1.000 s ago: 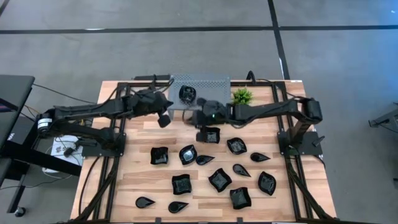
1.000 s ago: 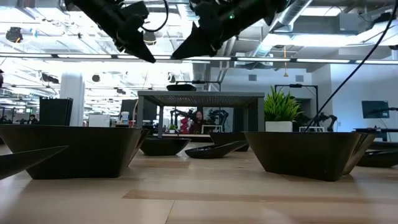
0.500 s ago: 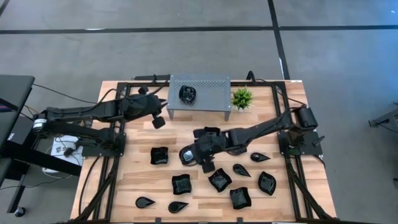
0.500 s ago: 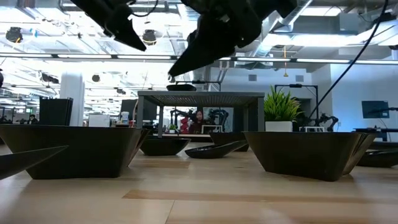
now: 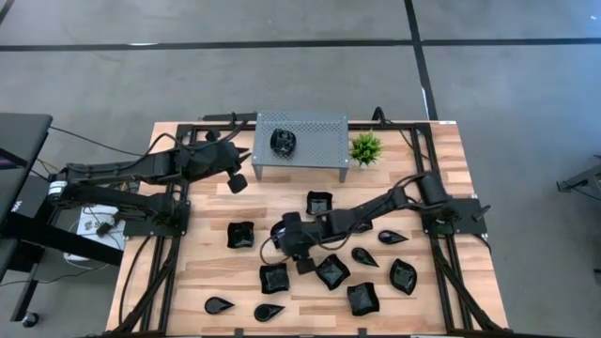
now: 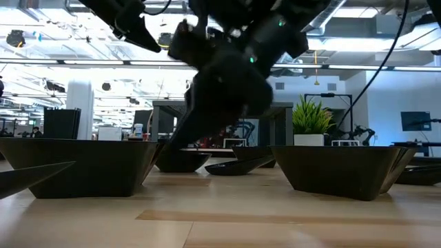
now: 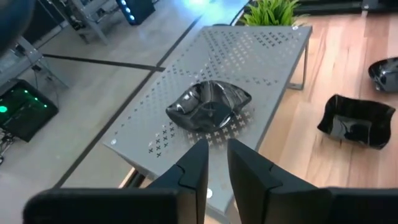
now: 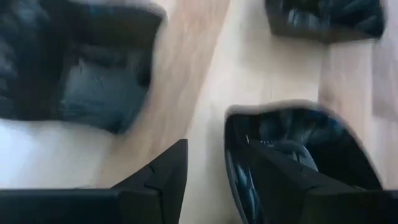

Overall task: Pick & Place Mini shaped plates
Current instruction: Stack the black leaf-shaped plate on top of the stacked black leaf-shaped plates on the shelf

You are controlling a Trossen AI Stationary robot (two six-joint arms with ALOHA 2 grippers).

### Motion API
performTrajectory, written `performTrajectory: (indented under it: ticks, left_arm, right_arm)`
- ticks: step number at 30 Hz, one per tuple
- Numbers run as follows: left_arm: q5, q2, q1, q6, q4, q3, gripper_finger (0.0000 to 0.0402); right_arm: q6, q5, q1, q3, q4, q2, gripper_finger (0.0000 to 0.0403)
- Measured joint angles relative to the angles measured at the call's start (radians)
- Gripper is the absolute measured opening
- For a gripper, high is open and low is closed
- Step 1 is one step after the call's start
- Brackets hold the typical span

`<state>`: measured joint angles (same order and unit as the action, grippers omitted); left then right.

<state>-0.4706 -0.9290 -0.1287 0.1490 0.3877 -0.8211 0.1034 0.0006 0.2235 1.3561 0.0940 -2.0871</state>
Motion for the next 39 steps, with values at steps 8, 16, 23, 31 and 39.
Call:
performTrajectory:
  ticks: [8,16,23,31,39]
  left_arm:
    - [0.000,-0.004,0.000,0.000,-0.001,0.000,0.0059]
    - [0.000,-0.005,0.000,0.000,0.002,0.000,0.0061]
    - [0.000,-0.005,0.000,0.000,0.002,0.000,0.0062]
    - [0.000,-0.005,0.000,0.000,0.009,0.000,0.0062]
    - [0.000,-0.005,0.000,0.000,0.017,0.000,0.0063]
  right_arm:
    - [0.001,0.000,-0.029,0.023,0.034,-0.014,0.0134]
    - [0.013,-0.002,-0.061,0.024,0.108,-0.014,0.0077]
    - [0.139,-0.004,-0.074,0.025,0.133,-0.010,0.0011]
    - [0.339,-0.001,-0.076,0.075,0.271,0.109,0.0003]
    - [0.879,0.141,-0.113,0.092,0.400,0.332,0.0002]
